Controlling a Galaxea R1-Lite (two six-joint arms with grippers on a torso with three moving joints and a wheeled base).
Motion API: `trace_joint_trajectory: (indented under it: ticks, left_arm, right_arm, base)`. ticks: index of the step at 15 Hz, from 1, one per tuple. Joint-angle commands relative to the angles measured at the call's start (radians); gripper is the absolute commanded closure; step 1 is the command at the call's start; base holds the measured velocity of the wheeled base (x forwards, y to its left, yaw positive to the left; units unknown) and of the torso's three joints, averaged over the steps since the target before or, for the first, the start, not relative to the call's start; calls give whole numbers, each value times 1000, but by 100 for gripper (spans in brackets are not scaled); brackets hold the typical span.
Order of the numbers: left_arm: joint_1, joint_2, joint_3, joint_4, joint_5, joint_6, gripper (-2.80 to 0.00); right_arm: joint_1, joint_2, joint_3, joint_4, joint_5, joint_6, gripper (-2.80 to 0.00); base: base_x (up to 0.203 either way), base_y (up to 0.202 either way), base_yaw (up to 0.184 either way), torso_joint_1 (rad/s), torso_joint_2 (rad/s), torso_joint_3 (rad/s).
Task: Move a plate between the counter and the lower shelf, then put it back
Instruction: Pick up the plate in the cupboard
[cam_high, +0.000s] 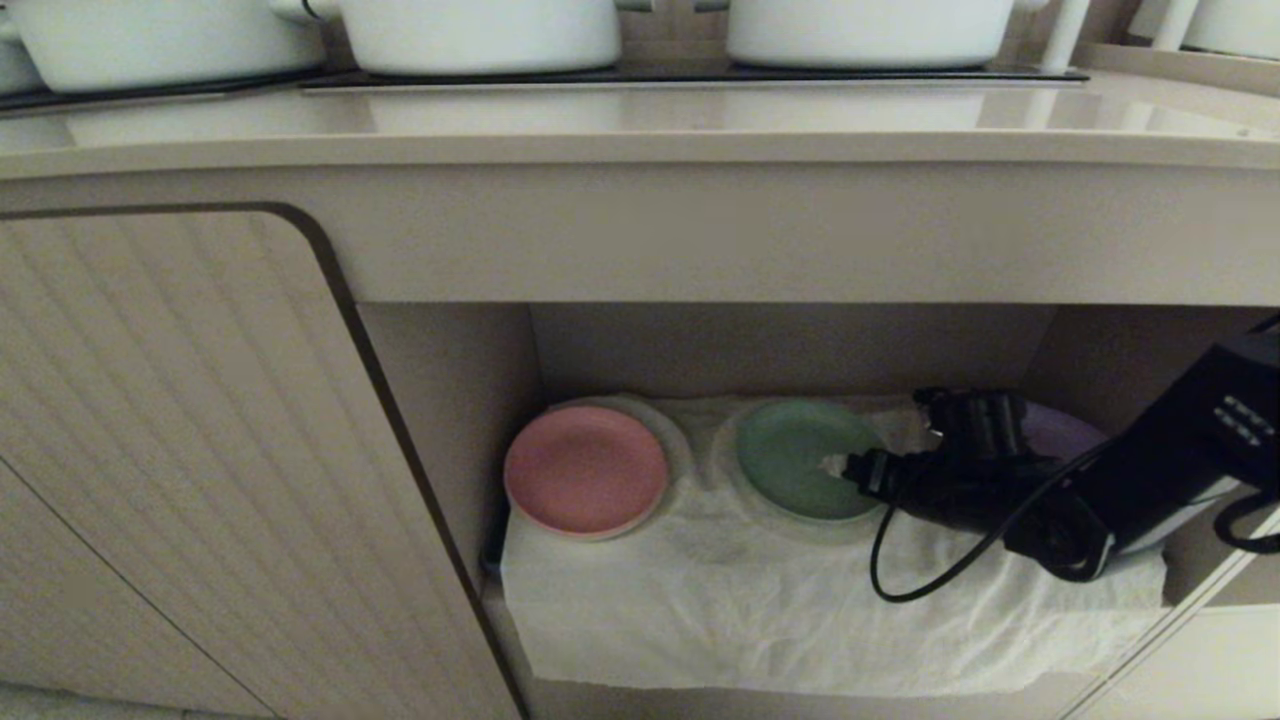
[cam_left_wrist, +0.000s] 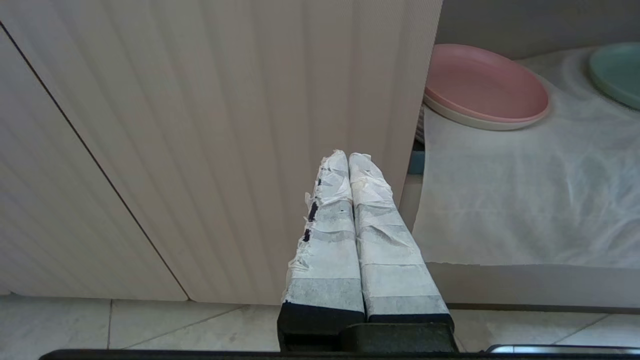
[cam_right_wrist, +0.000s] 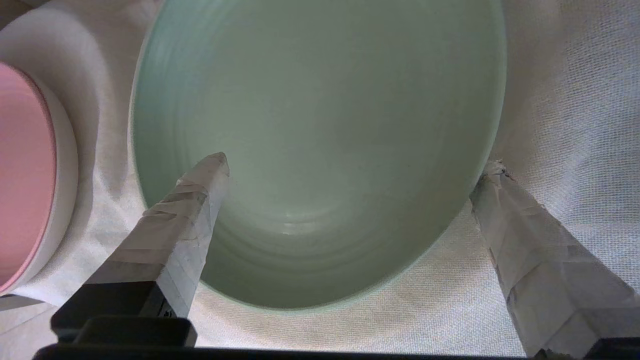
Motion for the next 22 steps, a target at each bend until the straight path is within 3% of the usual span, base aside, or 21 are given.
trace_joint_trajectory:
  ticks: [1, 17, 18, 22]
  left_arm:
    - [0, 0, 0, 0, 0, 0, 0]
    - [0, 0, 0, 0, 0, 0, 0]
    - [0, 0, 0, -1, 0, 0, 0]
    - [0, 0, 0, 0, 0, 0, 0]
  right_arm:
    - [0, 1, 0, -4, 1, 2, -280]
    - [5, 1, 8, 0, -10, -1, -280]
    - [5, 1, 8, -2, -10, -1, 0]
    - [5, 12, 2, 6, -25, -2, 0]
  base:
    - [0, 0, 0, 0, 0, 0]
    - [0, 0, 0, 0, 0, 0]
    - [0, 0, 0, 0, 0, 0]
    - [0, 0, 0, 0, 0, 0]
